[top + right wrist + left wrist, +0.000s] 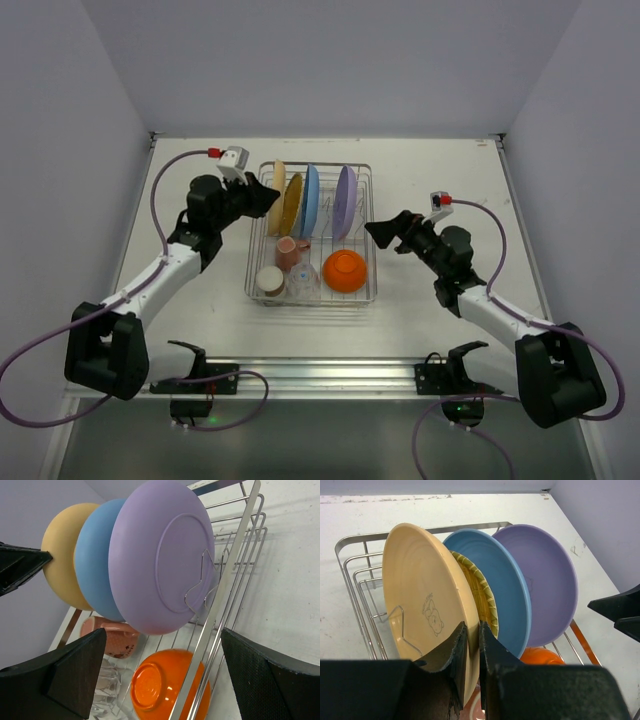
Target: Unload the mixed dishes from the dish rack
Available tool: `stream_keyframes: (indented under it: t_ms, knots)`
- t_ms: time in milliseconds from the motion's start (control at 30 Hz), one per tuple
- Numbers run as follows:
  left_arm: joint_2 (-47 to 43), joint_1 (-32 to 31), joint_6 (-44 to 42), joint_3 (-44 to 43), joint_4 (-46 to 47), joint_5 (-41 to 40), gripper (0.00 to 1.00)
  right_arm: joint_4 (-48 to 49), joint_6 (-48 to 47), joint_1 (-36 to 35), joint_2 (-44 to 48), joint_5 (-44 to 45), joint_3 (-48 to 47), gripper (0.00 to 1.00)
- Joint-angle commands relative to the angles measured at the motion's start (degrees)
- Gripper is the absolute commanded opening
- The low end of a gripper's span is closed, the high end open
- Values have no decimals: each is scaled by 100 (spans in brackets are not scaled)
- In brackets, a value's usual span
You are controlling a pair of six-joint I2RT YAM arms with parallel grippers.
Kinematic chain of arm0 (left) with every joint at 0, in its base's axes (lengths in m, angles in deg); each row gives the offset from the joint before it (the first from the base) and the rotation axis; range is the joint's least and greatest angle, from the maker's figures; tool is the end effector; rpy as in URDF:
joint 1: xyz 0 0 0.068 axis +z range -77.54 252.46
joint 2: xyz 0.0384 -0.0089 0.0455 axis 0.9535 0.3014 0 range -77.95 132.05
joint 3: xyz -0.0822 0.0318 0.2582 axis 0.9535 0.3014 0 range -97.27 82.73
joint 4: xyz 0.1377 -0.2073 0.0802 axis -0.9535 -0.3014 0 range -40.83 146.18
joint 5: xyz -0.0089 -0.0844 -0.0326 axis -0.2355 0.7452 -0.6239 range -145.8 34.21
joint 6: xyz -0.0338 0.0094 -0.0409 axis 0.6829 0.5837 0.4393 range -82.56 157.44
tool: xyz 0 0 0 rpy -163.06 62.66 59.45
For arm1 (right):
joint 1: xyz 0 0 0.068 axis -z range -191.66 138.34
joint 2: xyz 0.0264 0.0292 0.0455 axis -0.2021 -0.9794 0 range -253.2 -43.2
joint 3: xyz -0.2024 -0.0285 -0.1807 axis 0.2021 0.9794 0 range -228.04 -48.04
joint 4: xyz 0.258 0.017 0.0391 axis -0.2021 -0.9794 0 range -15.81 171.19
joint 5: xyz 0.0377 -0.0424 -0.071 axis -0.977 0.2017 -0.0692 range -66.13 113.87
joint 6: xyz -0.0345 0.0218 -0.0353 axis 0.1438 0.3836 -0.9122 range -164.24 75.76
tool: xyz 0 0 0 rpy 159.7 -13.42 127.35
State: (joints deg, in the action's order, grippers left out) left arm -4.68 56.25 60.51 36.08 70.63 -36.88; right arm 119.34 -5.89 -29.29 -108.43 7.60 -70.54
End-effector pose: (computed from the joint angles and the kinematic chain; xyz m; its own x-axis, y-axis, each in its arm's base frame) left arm 0.2803 -0.0934 0.2875 -0.4089 -0.2671 -0.8726 0.4436 0.7775 -0.4458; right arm 0.2237 0.0815 0.2223 -0.4053 0.4962 -0.7678 -0.3895 0.6661 0.6361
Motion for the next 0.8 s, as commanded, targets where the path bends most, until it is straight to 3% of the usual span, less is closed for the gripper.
stream_keyframes:
  t_ms: [0, 767]
  knots:
    - [-357, 4, -83, -362, 66, -274, 0, 149, -117, -30, -7, -175, -228, 99]
    - [-1561, 12, -189, -503, -822, -1197, 0, 193, -152, -30, 37, -254, -202, 99]
